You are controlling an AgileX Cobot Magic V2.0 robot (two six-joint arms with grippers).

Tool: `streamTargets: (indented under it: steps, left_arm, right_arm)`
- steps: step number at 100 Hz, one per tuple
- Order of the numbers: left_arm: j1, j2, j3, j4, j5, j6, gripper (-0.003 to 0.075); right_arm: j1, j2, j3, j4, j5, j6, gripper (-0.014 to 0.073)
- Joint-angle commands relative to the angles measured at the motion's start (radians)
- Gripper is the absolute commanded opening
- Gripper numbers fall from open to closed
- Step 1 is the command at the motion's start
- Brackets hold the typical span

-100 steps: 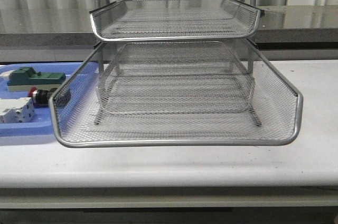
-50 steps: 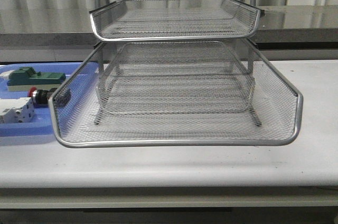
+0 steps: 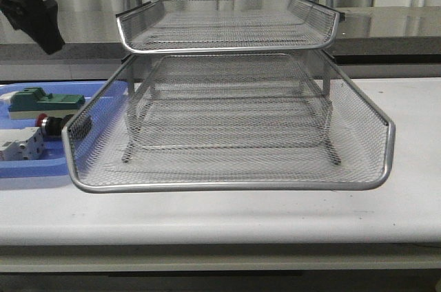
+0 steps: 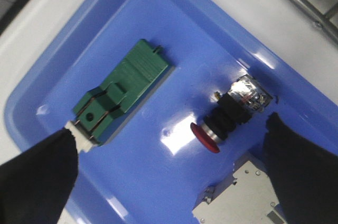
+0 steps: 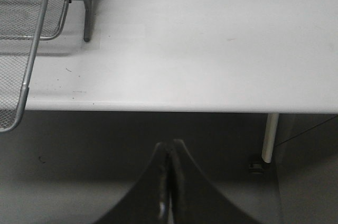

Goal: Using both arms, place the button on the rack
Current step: 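Lower the left gripper onto the red-capped push button in the blue tray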

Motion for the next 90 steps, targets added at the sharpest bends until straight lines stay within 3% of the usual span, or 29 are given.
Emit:
streamTargets:
  steps: [1,39,90]
  left_arm:
    - [-0.009,0.004,-0.084,-0.037,0.046,0.053,0.0680]
    - [-0.015,0.106,-0.106,-0.128,0.085,0.182,0.0680]
    - [-0.034,0.194,-0.104,-0.128,0.080,0.203,0.0680]
  right_arm:
    - [-0.004,0.004,-0.022,-0.018,-0.053,0.000,-0.0071]
    - [-0.004,0.004,-0.022,-0.018,-0.053,0.000,-0.0071]
    - [-0.004,0.004,-0.022,-0.018,-0.053,0.000,-0.0071]
